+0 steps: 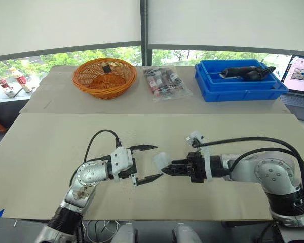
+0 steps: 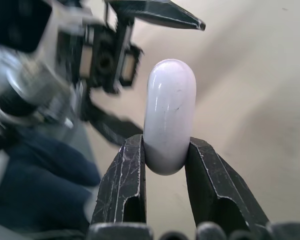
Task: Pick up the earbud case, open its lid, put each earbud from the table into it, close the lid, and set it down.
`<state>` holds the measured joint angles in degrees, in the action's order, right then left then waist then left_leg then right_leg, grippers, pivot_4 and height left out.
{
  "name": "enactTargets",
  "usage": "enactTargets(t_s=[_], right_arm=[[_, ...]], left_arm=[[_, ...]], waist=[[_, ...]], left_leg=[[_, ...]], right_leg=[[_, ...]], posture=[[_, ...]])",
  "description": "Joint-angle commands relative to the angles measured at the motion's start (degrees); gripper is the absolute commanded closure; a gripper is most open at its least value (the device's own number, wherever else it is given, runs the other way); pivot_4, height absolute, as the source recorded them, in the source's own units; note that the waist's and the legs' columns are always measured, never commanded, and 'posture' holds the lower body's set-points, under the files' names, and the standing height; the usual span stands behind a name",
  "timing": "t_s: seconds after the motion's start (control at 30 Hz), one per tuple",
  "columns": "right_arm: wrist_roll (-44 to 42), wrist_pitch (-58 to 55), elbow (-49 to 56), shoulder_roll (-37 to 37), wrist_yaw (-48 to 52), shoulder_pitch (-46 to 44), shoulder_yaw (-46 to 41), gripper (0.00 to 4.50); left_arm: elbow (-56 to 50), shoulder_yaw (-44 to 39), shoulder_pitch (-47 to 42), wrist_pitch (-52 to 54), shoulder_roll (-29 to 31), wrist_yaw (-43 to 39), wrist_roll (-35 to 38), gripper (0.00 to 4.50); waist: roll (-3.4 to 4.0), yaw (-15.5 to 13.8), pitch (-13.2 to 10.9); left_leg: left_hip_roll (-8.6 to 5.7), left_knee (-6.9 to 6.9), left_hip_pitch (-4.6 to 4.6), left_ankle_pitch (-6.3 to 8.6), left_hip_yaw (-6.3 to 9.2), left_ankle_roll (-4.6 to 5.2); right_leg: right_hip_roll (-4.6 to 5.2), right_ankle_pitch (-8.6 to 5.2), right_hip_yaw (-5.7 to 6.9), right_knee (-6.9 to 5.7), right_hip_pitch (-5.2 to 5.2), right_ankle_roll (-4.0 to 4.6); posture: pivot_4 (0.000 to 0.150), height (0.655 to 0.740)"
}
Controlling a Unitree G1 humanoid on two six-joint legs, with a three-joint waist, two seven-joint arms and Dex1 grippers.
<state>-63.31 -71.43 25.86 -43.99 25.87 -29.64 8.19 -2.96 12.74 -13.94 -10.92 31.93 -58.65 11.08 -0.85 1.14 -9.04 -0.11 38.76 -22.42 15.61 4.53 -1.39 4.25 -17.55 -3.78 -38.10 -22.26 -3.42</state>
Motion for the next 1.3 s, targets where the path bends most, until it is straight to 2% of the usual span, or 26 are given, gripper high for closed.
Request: enactTargets(t_s=[0.03, 0.13, 0.23, 0.47, 0.77, 0.8, 0.83, 1.07, 1.3], right_arm=[[17.94, 12.26, 6.07, -9.48, 12.27, -5.28, 10.30, 3.79], [30.89, 21.51, 6.75, -15.06, 19.93, -8.39, 18.14, 3.79], [37.37, 26.17, 5.61, -15.53, 24.56, -9.82, 20.95, 3.79], [42.06, 26.66, 4.41, -12.41, 30.99, -12.58, 21.06, 3.79], [45.28, 26.10, 4.09, -9.75, 34.21, -12.71, 20.19, 3.79], [45.50, 26.11, 4.11, -9.54, 34.41, -12.68, 20.07, 3.79], [45.67, 26.08, 4.12, -9.38, 34.57, -12.63, 19.95, 3.79], [47.07, 26.38, 4.28, -8.87, 35.88, -12.17, 19.44, 3.79], [47.82, 26.85, 4.37, -9.36, 37.71, -11.37, 19.00, 3.79]], left_arm=[[-5.44, 1.49, -3.08, 18.40, 4.84, -4.60, 4.03, 0.00], [-9.70, 3.68, -6.09, 28.72, 6.77, -5.83, 4.49, 0.00], [-12.66, 4.43, -9.10, 35.95, 5.03, -4.30, 5.59, 0.00], [-11.70, 7.28, -15.07, 37.77, 2.06, -2.00, 1.86, 0.00], [-10.92, 8.36, -16.44, 37.38, -0.27, -3.43, 2.65, 0.00], [-10.88, 8.33, -16.41, 37.45, -0.55, -3.44, 2.83, 0.55], [-10.86, 8.20, -16.36, 37.71, -0.83, -3.42, 3.12, 0.78], [-11.11, 8.35, -15.96, 38.00, -1.44, -3.78, 3.20, 3.82], [-11.79, 8.57, -14.94, 38.26, -1.52, -3.14, 2.44, 3.92]], waist=[[0.05, 0.05, -0.04], [0.07, 0.07, -0.06], [0.05, 0.05, -0.06], [0.04, -0.02, -0.07], [0.04, -0.25, -0.07], [0.04, -0.25, -0.07], [0.04, -0.26, -0.07], [0.04, -0.26, -0.07], [0.04, -0.26, -0.07]], left_leg=[[0.00, 0.02, -0.01, 0.00, 0.00, 0.00], [0.00, 0.02, -0.01, 0.00, 0.01, 0.00], [0.00, 0.04, -0.03, 0.00, -0.01, 0.00], [0.00, 0.09, -0.06, 0.00, 0.01, 0.00], [-0.03, 0.14, -0.09, 0.00, 0.01, -0.01], [-0.03, 0.14, -0.09, 0.00, 0.01, -0.01], [-0.03, 0.14, -0.09, 0.00, 0.01, -0.01], [-0.03, 0.15, -0.09, -0.01, 0.01, -0.01], [-0.03, 0.16, -0.09, -0.01, 0.01, -0.01]], right_leg=[[0.00, -0.01, 0.01, 0.00, -0.04, -0.01], [0.00, -0.02, 0.06, 0.05, -0.03, -0.03], [0.01, -0.02, 0.07, 0.05, -0.01, -0.04], [0.00, -0.02, 0.05, -0.01, -0.05, -0.03], [0.05, -0.02, 0.05, -0.01, -0.05, -0.03], [0.04, -0.02, 0.05, -0.01, -0.05, -0.02], [0.05, -0.02, 0.05, -0.01, -0.05, -0.03], [0.05, -0.02, 0.05, -0.01, -0.05, -0.02], [0.05, -0.02, 0.05, -0.01, -0.05, -0.02]], posture=[[0.150, 0.7400], [0.150, 0.7400], [0.150, 0.7400], [0.150, 0.7400], [0.150, 0.7400], [0.150, 0.7400], [0.150, 0.7400], [0.150, 0.7400], [0.150, 0.7400]])
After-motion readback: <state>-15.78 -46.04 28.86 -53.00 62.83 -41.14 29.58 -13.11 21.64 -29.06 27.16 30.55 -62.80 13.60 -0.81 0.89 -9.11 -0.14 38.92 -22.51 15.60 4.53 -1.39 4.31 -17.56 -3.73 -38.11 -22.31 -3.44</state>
